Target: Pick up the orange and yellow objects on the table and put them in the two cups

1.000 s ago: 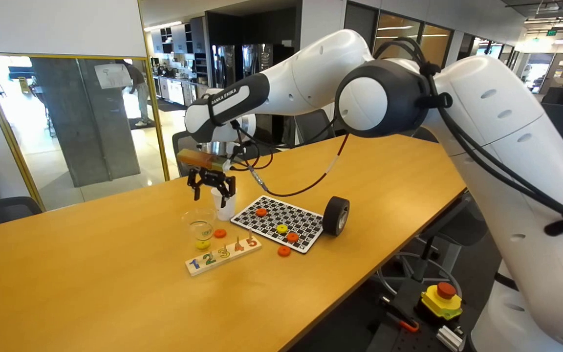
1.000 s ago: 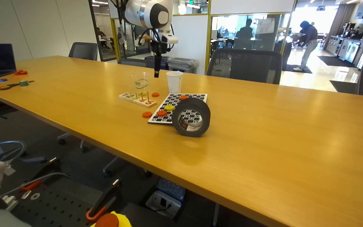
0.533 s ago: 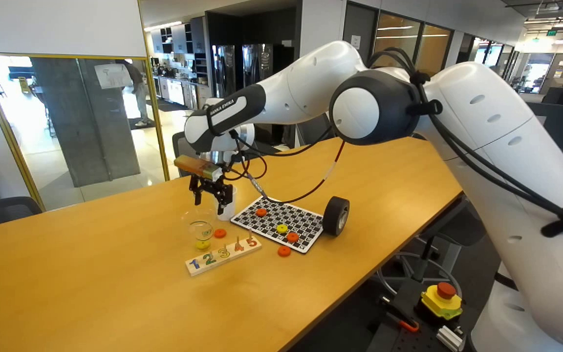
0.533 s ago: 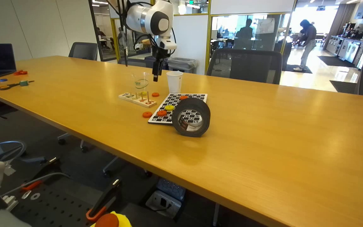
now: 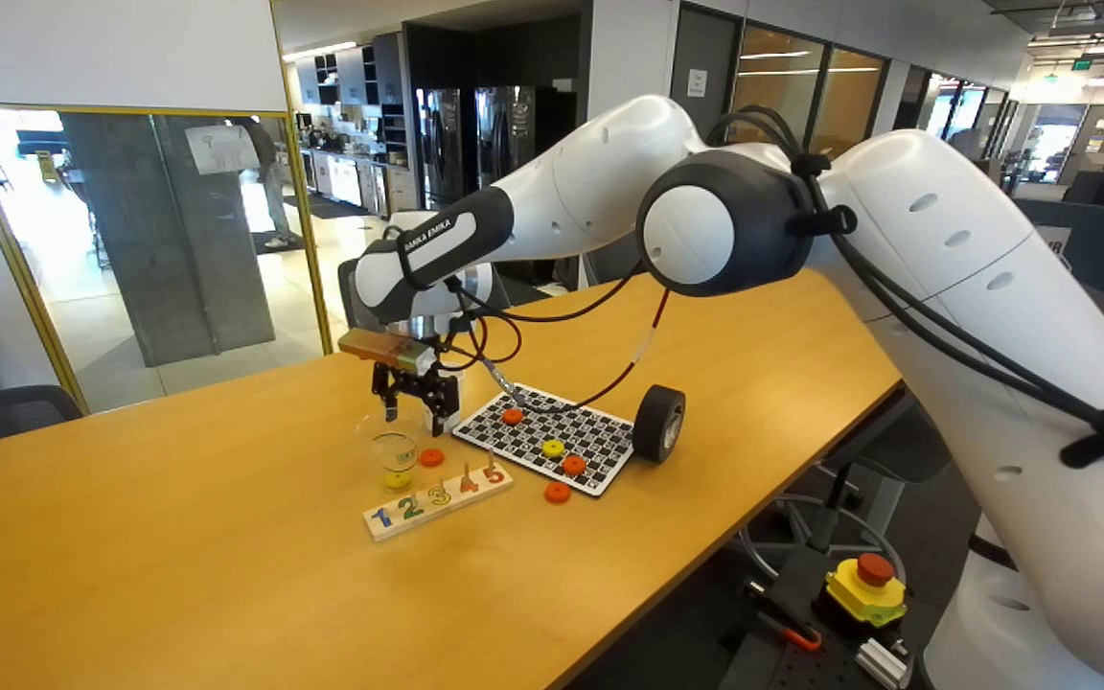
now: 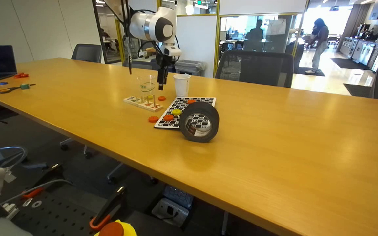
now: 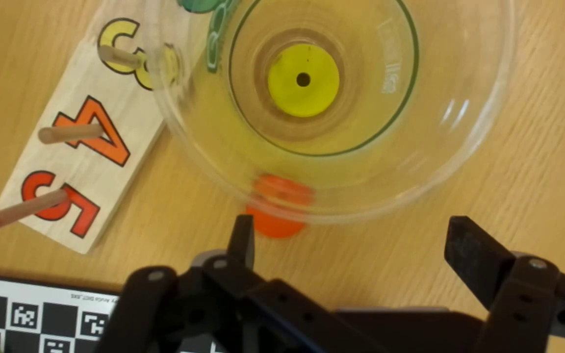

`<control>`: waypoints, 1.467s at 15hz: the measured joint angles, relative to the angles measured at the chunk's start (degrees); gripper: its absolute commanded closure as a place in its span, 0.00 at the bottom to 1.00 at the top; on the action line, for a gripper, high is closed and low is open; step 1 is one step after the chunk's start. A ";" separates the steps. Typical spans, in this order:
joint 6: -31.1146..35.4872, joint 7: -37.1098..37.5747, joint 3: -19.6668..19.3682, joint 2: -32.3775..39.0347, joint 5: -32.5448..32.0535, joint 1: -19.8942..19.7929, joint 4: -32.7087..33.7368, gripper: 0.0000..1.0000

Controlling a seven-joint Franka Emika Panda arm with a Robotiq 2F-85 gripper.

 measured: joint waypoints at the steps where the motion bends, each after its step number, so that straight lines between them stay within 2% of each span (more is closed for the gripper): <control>1: -0.14 0.00 0.00 0.23 -0.41 0.10 -0.02 0.00; 22: -0.33 -0.04 -0.71 3.18 -1.68 0.22 -0.44 0.00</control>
